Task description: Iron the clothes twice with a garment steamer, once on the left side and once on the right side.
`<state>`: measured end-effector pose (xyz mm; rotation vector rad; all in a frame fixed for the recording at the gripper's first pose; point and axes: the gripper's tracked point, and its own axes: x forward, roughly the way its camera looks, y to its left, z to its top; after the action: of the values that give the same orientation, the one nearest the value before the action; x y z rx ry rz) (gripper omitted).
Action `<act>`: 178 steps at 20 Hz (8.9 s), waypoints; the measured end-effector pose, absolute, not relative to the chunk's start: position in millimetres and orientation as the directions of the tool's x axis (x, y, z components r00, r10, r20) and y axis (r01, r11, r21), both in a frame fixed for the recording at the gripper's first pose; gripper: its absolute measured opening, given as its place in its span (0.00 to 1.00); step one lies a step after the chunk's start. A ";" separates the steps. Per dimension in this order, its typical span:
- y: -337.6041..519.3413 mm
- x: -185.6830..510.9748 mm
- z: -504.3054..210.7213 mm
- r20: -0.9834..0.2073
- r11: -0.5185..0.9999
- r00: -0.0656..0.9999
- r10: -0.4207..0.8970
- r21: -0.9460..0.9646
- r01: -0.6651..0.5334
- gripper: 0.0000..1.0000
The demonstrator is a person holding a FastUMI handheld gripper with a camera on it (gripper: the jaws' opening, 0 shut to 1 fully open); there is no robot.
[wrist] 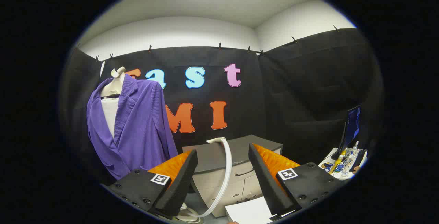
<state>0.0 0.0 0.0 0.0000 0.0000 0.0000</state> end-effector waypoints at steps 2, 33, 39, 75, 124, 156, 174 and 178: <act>-1.0 1.9 -0.5 -0.004 1.000 1.000 0.006 0.002 -0.006 0.98; -14.8 98.9 -44.2 -0.100 0.998 0.994 0.051 0.050 -0.047 0.99; -17.8 195.0 -53.3 -0.140 0.997 0.988 0.057 0.053 -0.050 0.99; -10.6 463.6 -161.1 -0.564 0.994 0.820 0.098 0.092 -0.056 0.34; 294.7 -94.8 -15.2 -0.094 0.998 0.995 0.018 0.054 -0.013 0.33; 270.1 -120.1 -203.9 -0.434 1.000 0.901 -0.027 -0.024 0.018 0.33; 263.6 -138.9 -289.3 -0.575 0.999 0.817 -0.053 -0.022 0.049 0.34; 264.4 -142.4 -289.9 -0.582 0.998 0.812 -0.051 0.005 0.067 0.34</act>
<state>-142.4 264.4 -289.9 0.0258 0.6205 -0.0629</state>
